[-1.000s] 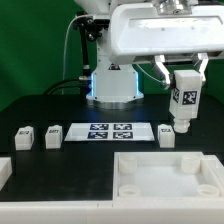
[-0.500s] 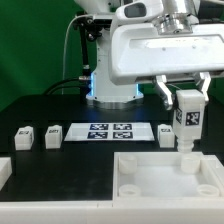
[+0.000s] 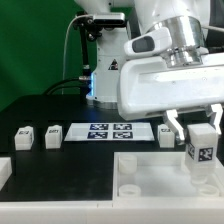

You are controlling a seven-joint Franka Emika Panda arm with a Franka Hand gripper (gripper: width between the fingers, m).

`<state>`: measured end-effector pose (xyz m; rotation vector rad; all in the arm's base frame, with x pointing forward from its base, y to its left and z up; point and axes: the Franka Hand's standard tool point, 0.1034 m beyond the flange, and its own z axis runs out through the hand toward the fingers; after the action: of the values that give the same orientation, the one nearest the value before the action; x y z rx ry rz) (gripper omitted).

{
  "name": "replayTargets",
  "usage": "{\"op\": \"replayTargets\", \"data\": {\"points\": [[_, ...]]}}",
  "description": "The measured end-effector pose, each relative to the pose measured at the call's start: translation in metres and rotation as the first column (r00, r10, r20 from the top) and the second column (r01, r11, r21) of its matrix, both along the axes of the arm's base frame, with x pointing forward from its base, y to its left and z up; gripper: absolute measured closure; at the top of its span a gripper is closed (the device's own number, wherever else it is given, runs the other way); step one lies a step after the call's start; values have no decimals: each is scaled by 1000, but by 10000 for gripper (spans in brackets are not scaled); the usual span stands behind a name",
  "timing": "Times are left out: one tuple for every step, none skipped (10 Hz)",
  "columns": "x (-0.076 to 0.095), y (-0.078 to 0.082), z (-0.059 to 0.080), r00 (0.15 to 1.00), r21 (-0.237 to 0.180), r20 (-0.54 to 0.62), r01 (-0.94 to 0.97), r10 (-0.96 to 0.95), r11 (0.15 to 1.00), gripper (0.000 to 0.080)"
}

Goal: Assemble one leg

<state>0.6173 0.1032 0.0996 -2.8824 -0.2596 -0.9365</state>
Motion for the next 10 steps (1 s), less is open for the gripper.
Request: {"op": "replayTargets", "data": {"points": [[-1, 8, -6, 1000, 6, -8, -2, 2, 1000, 508], [-1, 11, -10, 1000, 7, -13, -6, 6, 1000, 508], [-2, 11, -14, 1000, 6, -19, -6, 6, 1000, 508], [-2, 11, -14, 1000, 6, -19, -6, 6, 1000, 508], [-2, 11, -14, 1000, 6, -16, -7, 7, 1000, 508], [-3, 10, -16, 1000, 4, -19, -6, 6, 1000, 508], [-5, 10, -20, 1000, 4, -22, -6, 6, 1000, 508], [-5, 10, -20, 1000, 4, -29, -8, 8, 1000, 508], [-5, 10, -21, 999, 4, -33, -8, 8, 1000, 435], [-6, 10, -22, 999, 3, -35, -8, 9, 1000, 435]]}}
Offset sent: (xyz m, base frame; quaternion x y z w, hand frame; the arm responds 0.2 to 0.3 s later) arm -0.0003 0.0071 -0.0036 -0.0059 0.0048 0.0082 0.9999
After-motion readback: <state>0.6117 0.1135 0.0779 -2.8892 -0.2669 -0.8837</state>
